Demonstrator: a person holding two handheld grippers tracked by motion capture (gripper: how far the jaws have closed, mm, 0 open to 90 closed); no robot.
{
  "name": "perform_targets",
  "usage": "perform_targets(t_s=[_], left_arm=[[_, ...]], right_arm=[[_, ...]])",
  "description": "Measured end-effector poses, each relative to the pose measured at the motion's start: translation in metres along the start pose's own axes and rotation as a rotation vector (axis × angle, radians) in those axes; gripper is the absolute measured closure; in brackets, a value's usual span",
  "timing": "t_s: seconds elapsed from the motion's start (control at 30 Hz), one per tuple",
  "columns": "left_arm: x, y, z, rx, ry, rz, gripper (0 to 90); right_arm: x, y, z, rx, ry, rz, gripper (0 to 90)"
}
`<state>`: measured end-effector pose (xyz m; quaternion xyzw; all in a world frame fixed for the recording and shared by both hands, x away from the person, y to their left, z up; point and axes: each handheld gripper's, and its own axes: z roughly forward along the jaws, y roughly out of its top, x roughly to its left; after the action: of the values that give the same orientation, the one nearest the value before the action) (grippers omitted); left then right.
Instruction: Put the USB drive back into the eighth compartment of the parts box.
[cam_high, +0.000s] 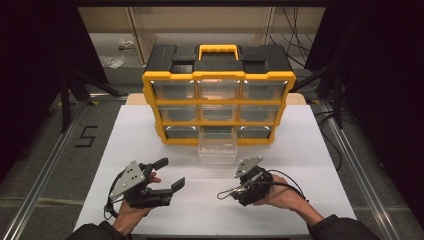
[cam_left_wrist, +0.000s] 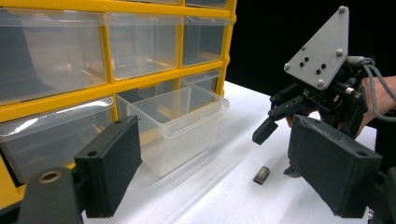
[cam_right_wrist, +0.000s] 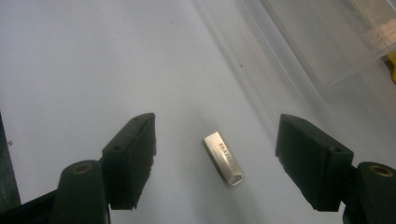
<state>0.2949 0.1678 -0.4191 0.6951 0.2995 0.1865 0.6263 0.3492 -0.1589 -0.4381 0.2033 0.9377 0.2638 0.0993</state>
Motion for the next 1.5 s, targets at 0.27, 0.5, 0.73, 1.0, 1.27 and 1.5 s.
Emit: perform_targets(t_s=[0.27,0.5,0.73,1.0,1.27,1.5], left_arm=[[0.0,0.0,0.0,0.0,0.0,0.0,16.8],[0.001,0.0,0.0,-0.004,0.001,-0.004,16.8],[0.0,0.0,0.0,-0.001,0.002,-0.004,16.8],[0.001,0.0,0.0,-0.003,0.002,-0.005,16.8],[0.001,0.0,-0.001,-0.002,0.002,-0.006,16.8],[0.0,0.0,0.0,0.003,0.002,-0.005,16.8]], right_arm=[[-0.001,-0.002,0.004,0.034,0.013,0.001,32.0],[-0.004,-0.004,0.009,0.061,0.021,0.008,34.2],[-0.007,-0.006,0.011,0.075,0.03,0.016,38.9],[-0.009,-0.007,0.015,0.087,0.03,0.015,47.8],[-0.009,-0.008,0.018,0.095,0.042,0.021,54.8],[-0.012,-0.01,0.025,0.114,0.047,0.025,59.1]])
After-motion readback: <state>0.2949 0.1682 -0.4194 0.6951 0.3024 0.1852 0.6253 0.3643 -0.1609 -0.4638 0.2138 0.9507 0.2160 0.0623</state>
